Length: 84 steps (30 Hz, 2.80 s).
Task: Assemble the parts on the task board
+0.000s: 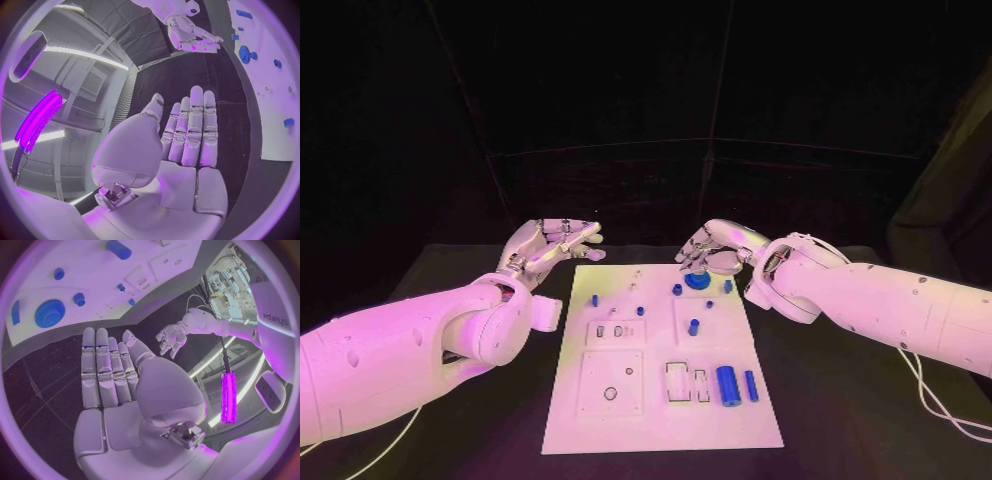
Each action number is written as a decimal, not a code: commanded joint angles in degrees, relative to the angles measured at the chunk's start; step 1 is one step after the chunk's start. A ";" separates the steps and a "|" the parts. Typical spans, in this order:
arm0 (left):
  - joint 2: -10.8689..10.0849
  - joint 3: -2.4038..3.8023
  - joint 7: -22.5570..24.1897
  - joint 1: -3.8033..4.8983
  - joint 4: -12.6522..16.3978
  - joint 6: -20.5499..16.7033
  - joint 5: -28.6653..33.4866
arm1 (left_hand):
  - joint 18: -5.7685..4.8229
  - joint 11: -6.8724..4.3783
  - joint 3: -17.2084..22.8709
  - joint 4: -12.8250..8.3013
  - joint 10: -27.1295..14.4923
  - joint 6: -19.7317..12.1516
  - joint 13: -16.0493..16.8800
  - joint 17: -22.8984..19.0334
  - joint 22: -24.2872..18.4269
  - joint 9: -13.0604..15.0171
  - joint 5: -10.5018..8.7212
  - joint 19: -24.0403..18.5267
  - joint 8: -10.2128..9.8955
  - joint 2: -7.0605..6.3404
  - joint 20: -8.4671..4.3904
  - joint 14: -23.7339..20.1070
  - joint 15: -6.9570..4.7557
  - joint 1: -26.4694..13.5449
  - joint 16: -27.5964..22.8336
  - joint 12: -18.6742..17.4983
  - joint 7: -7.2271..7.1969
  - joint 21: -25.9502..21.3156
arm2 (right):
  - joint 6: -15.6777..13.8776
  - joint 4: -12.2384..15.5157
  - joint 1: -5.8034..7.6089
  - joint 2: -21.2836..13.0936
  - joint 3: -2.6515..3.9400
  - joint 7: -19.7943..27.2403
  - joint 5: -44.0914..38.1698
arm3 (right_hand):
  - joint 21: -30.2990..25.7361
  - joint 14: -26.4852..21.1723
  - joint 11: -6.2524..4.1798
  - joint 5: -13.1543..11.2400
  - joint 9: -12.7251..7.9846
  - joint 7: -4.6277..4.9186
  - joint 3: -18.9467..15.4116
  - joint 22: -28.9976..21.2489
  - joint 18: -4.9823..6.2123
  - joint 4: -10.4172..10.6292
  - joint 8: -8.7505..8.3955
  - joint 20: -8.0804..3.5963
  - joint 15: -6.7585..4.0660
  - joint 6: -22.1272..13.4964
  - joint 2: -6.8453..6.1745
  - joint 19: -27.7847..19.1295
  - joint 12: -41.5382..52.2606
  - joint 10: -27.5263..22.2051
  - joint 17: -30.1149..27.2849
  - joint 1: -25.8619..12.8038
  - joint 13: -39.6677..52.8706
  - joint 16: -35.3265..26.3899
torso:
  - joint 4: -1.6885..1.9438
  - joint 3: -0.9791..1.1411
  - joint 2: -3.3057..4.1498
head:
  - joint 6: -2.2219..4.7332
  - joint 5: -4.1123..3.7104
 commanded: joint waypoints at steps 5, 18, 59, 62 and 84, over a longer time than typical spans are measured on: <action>0.06 0.06 -1.74 0.16 1.12 4.29 -0.08 | 0.30 0.13 0.09 -0.65 0.40 0.22 0.03 0.41 -0.09 -0.09 -0.01 0.68 -0.29 0.22 0.03 0.72 -0.01 0.69 -0.03 -0.47 0.03 0.24 | 2.40 -0.36 0.39 1.46 0.08 -9.92 -20.88 | 11.11 6.98 -0.88 0.48 -0.09 -0.28 1.69 6.73 0.98 -0.15 -0.98 -2.28 -1.54 -0.30 -2.20 2.07 -0.60 -0.81 2.94 -1.12 -0.02 10.16 | 0.62 -0.30 1.79 | -0.32 -0.12; 0.19 0.05 -2.25 0.17 2.52 5.45 0.37 | 0.23 0.38 -0.03 -0.98 -0.03 -0.14 -0.07 1.01 -0.21 -0.15 -0.02 0.80 -0.73 0.38 0.07 0.56 0.14 0.39 -0.19 -1.17 0.29 0.07 | 5.46 -1.29 0.48 3.21 0.12 -14.96 -27.01 | 23.28 4.80 -0.06 -1.23 -0.07 -0.75 4.26 16.62 0.69 0.32 -1.02 -1.47 -1.03 -4.18 -3.61 -1.10 -0.40 -6.18 20.68 -2.61 -0.05 37.42 | 1.29 -0.37 3.08 | -0.41 -0.58; 0.13 0.03 -2.85 0.18 2.76 5.18 0.73 | 0.20 0.93 -0.32 -1.76 -1.28 -1.42 -0.33 2.18 -0.45 -0.18 -0.01 1.01 -1.55 0.62 0.27 0.39 0.46 -0.08 -0.38 -2.14 0.90 -0.24 | 10.02 -5.26 0.47 6.30 0.11 -12.86 -25.08 | 41.52 5.57 -0.65 -3.60 0.26 -0.88 11.36 40.16 -2.66 1.63 -0.35 -0.98 -1.51 -0.66 -0.68 7.41 0.24 -2.35 48.48 -2.83 0.05 59.76 | 1.61 -0.36 4.30 | -1.16 -0.27; 0.10 0.03 -2.95 0.18 2.78 5.21 0.73 | 0.20 0.93 -0.32 -1.76 -1.28 -1.42 -0.33 2.18 -0.45 -0.18 -0.01 1.01 -1.55 0.62 0.27 0.39 0.46 -0.08 -0.38 -2.14 0.90 -0.24 | 7.40 -5.03 0.47 6.08 0.11 -13.23 -25.21 | 43.33 5.66 -1.10 -4.09 0.57 -1.11 12.88 43.12 -3.17 1.83 0.33 -1.21 -1.85 1.23 0.21 9.01 0.77 -0.44 49.80 -2.36 0.27 60.79 | 1.61 -0.34 4.32 | -1.12 -0.11; -0.20 0.03 -3.22 0.34 1.62 5.50 1.98 | 0.21 0.98 -0.31 -1.94 -1.48 -1.57 -0.39 2.43 -0.47 -0.16 -0.02 1.12 -1.60 0.73 0.29 0.45 0.48 -0.09 -0.35 -2.21 0.97 -0.25 | -6.73 -7.93 0.51 10.60 1.38 -15.09 -22.28 | 44.69 5.05 -0.72 -4.08 0.22 -0.49 16.74 44.52 -3.35 1.88 -0.74 -1.09 -1.51 1.37 -1.95 8.80 -0.49 -0.38 49.89 -2.73 0.04 61.54 | 1.75 -0.46 4.57 | -0.36 0.37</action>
